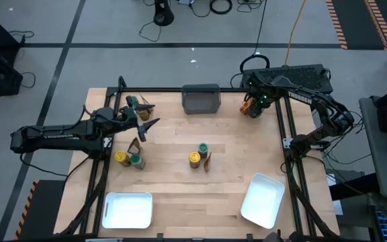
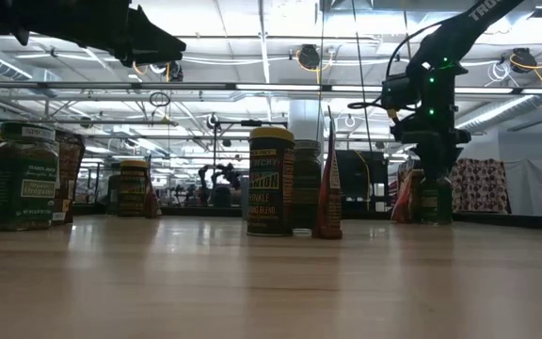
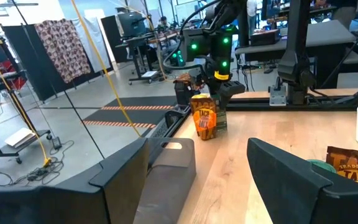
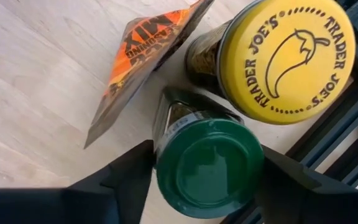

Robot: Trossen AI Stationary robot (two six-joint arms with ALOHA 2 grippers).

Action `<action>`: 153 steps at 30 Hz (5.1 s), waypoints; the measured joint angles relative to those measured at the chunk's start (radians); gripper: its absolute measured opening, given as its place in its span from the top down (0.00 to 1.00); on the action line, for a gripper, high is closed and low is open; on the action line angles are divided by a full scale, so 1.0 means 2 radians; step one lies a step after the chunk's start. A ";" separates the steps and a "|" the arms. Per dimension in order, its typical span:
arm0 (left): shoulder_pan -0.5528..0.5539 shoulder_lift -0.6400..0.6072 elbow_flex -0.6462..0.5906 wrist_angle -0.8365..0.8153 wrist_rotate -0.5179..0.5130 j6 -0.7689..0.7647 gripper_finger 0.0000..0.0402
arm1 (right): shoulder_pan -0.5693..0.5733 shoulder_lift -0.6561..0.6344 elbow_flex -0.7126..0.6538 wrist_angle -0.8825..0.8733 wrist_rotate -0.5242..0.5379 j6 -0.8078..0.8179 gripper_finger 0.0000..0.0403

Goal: Sort spices by type
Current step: Put the top right green seasoning bottle into the right white bin

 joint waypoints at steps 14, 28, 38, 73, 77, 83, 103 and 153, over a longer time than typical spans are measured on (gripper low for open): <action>0.000 0.000 0.000 0.000 0.000 0.000 0.31 | 0.002 0.001 0.048 -0.085 -0.001 0.004 0.54; 0.000 0.000 0.000 0.000 0.000 0.000 0.31 | 0.108 -0.027 0.111 -0.202 -0.107 0.078 0.55; 0.000 0.000 0.000 0.005 0.000 0.000 0.31 | 0.277 -0.072 0.111 -0.201 -0.135 0.229 0.54; -0.004 0.072 0.000 0.071 0.066 -0.029 0.31 | 0.724 -0.064 0.110 -0.123 -0.134 0.737 0.53; -0.005 0.089 0.000 0.078 0.067 -0.027 0.31 | 0.753 -0.049 0.110 -0.132 -0.115 0.768 0.52; -0.005 0.089 0.000 0.094 0.105 -0.029 0.31 | 0.780 -0.018 0.109 -0.128 -0.114 0.804 0.53; -0.006 0.089 0.000 0.092 0.120 -0.031 0.31 | 0.848 0.040 0.109 -0.013 -0.120 0.959 0.53; -0.021 0.089 0.000 0.106 0.122 -0.029 0.31 | 0.803 0.109 0.110 0.100 -0.120 1.041 0.51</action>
